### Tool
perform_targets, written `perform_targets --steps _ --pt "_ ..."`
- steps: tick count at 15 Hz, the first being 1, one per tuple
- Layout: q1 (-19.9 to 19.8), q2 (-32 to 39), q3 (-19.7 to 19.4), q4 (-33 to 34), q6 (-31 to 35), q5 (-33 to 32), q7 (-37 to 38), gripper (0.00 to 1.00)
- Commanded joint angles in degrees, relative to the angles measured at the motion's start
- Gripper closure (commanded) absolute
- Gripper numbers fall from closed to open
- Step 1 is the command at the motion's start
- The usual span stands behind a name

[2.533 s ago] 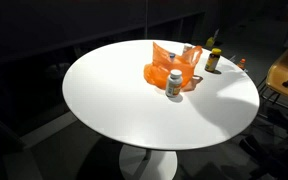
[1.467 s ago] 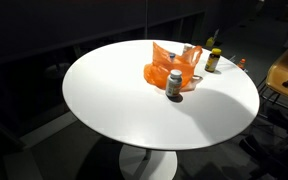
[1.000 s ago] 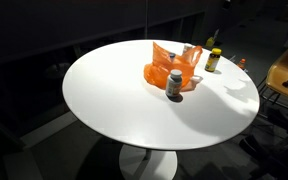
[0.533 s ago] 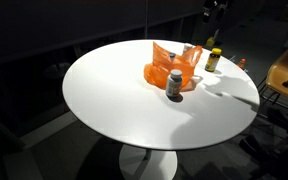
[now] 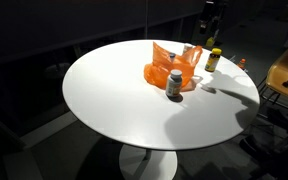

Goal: Remove the blue and white container from the orange plastic bag and put it on the table.

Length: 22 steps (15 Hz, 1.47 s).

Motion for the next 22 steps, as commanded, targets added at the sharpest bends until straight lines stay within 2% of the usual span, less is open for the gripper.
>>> perform_targets --steps 1,5,8,14,22 --pt "-0.4 0.0 0.4 0.2 -0.2 -0.2 0.1 0.00" --pt "-0.5 0.0 0.4 0.3 -0.3 -0.2 0.0 0.00" --pt "0.1 2.2 0.8 2.9 0.7 -0.9 -0.5 0.00" --pt "2.0 9.5 2.6 10.1 2.5 -4.0 -2.0 0.00" --pt "3.4 19.7 4.4 21.0 -0.3 -8.3 -6.5 0.00"
